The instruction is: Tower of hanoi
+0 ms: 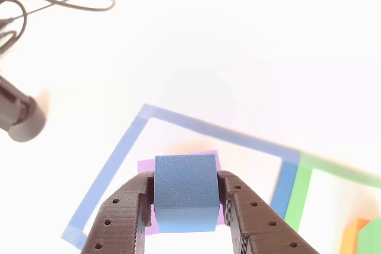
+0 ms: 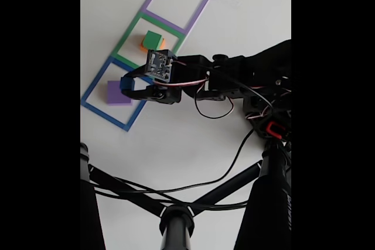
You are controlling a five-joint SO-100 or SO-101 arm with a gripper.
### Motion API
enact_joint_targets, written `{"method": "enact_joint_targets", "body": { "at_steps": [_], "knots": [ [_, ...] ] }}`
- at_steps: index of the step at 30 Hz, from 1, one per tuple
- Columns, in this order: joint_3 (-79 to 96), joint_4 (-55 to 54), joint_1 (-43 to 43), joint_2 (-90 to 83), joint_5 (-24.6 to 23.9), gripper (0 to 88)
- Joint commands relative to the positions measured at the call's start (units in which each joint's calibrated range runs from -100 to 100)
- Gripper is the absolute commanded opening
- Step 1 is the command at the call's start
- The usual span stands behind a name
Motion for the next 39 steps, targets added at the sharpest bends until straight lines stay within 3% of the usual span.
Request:
{"method": "enact_joint_targets", "body": {
  "at_steps": [1, 14, 39],
  "knots": [
    [1.48, -10.45, 0.09, 4.14, 0.39, 0.4],
    [-1.34, -27.61, -0.29, 21.82, 0.39, 0.4],
    [-10.61, -33.93, 0.19, 36.44, 0.39, 2.5]
  ]
}}
